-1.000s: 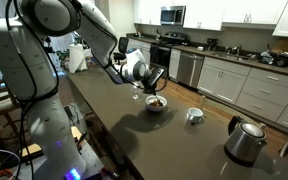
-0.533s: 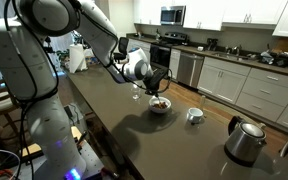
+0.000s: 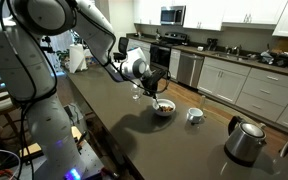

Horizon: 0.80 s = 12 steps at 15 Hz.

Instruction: Use the spoon to put the contents in the bowl into the cup, then mix the contents in the bowl

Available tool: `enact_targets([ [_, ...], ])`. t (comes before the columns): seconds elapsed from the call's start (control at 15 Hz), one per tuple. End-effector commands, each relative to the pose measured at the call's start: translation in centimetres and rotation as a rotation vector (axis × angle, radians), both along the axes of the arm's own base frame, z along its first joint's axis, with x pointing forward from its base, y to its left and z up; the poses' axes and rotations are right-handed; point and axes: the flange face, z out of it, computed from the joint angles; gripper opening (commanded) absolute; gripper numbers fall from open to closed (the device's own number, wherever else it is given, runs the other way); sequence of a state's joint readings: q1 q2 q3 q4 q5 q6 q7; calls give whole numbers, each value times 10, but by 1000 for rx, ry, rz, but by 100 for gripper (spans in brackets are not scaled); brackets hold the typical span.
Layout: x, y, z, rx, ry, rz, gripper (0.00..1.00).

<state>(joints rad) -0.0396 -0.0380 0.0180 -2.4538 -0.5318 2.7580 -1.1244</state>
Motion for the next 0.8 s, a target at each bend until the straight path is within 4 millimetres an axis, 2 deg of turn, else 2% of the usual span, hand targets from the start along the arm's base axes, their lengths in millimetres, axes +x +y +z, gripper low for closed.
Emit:
enact_targets([
  [0.0, -17, 14, -10, -6, 64, 7, 3],
  [0.2, -21, 31, -11, -1, 78, 34, 3],
  [0.4, -17, 45, -10, 6, 57, 80, 3],
  [0.73, -9, 51, -10, 10, 50, 96, 3],
])
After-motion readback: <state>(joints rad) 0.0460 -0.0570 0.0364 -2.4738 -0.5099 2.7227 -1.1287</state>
